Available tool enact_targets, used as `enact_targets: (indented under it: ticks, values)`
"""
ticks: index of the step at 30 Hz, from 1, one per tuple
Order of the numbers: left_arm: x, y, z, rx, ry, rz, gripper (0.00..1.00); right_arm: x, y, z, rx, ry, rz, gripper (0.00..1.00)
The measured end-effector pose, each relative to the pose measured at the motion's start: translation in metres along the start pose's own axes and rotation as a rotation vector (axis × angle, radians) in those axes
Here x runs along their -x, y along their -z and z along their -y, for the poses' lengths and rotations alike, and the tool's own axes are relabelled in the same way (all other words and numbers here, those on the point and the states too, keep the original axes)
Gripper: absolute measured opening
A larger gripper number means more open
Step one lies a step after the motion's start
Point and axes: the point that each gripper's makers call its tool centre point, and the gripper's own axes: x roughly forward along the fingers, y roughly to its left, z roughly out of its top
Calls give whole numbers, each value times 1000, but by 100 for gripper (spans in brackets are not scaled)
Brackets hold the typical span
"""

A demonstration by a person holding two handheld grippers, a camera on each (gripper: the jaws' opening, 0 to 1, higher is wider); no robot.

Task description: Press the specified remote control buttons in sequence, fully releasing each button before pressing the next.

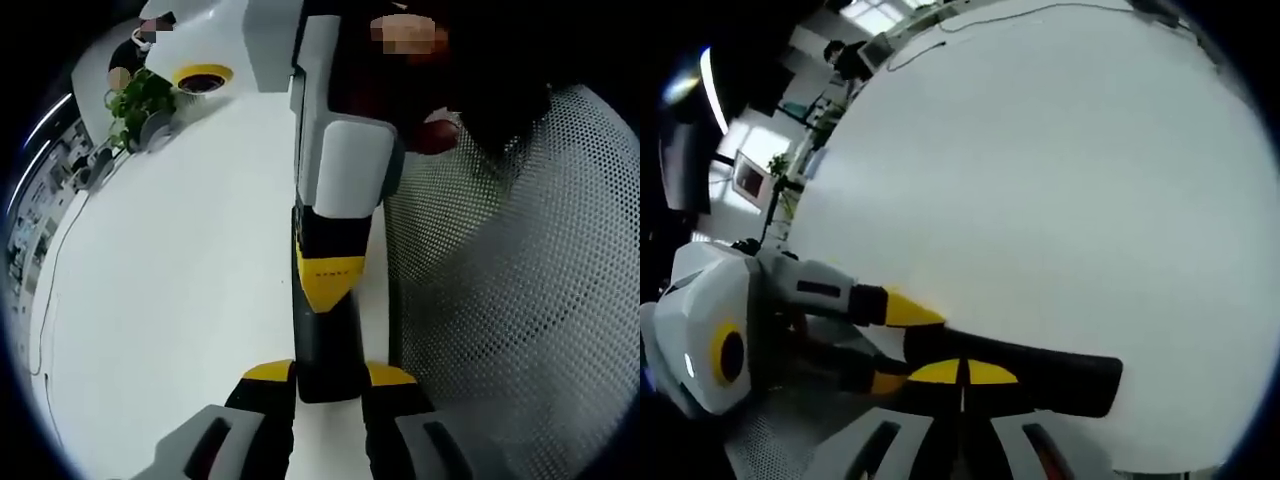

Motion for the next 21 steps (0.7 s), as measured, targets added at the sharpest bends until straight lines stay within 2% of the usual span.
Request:
enact_targets:
  ticks: [3,7,9,13,14,16,19,21]
  values:
    - [-1,0,0,0,0,-1,25,-1,-1,0,20,23,4,0]
    - [-1,0,-1,5,-3,-6,25,0,0,1,29,13,1,0]
    - [-1,0,0,4,-3,-3,25,2,-4,2,20,22,25,0]
    - [-1,0,0,6,-5,-7,25,11,-10,-3,10,-16,58,0]
    - [0,0,0,8,-6,-7,25,14,-15,-3,9,-14,85,0]
    - [0,0,0,17,-9,-10,26,28,-32,0,10,2,191,0]
    - [-1,0,0,26,-15,-13,26,64,-61,1,12,6,402,0]
    - [-1,0,0,29,-18,-17,26,87,-72,7,-3,28,514,0]
